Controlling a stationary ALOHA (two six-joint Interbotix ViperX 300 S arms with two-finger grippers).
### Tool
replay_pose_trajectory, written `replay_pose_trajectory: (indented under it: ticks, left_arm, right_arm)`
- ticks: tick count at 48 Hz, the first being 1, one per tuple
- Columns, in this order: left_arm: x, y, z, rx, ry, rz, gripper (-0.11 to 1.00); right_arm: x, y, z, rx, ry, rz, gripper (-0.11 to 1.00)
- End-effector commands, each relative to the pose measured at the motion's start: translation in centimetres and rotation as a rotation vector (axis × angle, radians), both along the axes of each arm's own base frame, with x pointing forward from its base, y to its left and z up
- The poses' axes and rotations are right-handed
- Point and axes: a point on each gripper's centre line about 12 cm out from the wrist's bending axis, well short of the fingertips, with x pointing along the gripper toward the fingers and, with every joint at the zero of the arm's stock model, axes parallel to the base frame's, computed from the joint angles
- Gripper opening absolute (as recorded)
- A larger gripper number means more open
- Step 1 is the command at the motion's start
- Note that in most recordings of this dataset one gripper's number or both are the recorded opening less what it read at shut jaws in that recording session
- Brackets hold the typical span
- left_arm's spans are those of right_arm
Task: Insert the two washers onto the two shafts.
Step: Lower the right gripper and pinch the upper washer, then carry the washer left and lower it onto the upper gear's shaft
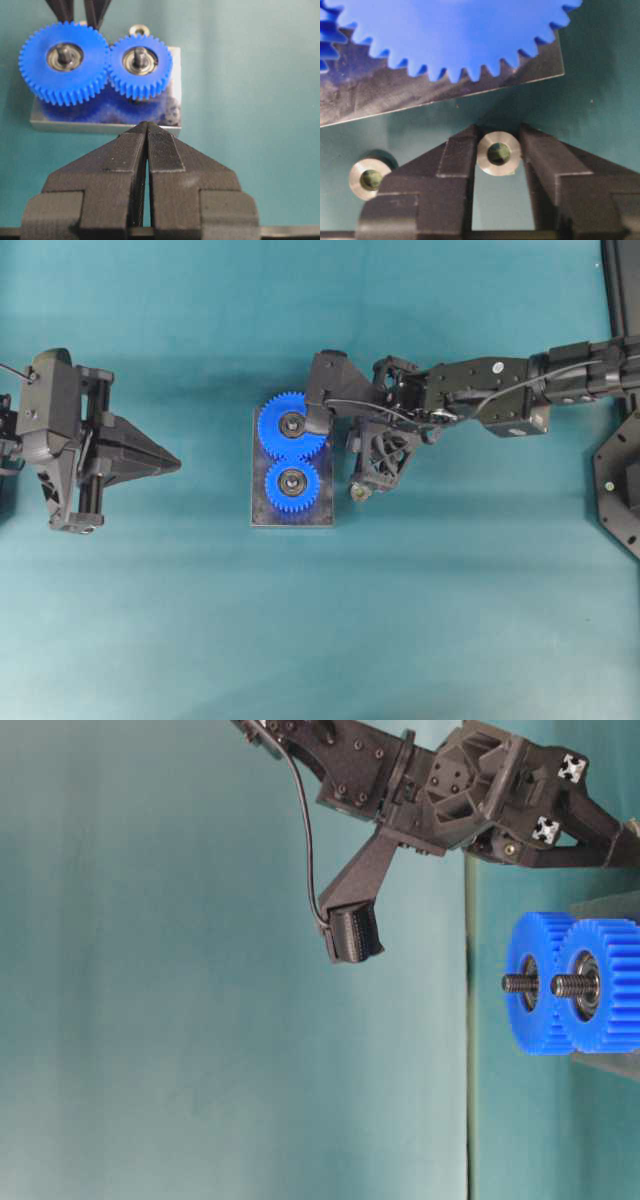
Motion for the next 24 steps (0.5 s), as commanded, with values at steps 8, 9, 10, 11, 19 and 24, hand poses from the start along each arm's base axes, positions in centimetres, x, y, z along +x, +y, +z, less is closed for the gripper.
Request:
replay_pose_trajectory:
  ticks: [8,9,10,11,19,24]
  left_arm:
    - [0.2,0.0,0.5,0.001,-0.020,-0.002,0.00]
    - [0.2,0.0,0.5,0.000,-0.020,-0.002,0.00]
    - [0.2,0.0,0.5,0.002,-0.020,-0.003,0.00]
    - [0.2,0.0,0.5,0.002,-0.020,-0.003,0.00]
    - [0.2,0.0,0.5,0.001,-0.020,-0.002,0.00]
    - [0.2,0.0,0.5,0.001,-0.021,-0.002,0.00]
  right_arm:
    - [0.3,0.7,1.2,0.001,-0.017,0.017,0.29]
    - [0.4,0.7,1.4,0.000,-0.020,0.017,0.29]
    - [0.4,0.7,1.6,0.000,-0.023,0.017,0.29]
    - [0.4,0.7,1.8,0.001,-0.028,0.016,0.29]
    - [0.7,0.7,4.5,0.001,-0.027,0.021,0.29]
    - [1.2,0.6,6.5,-0.001,-0.019,0.029,0.29]
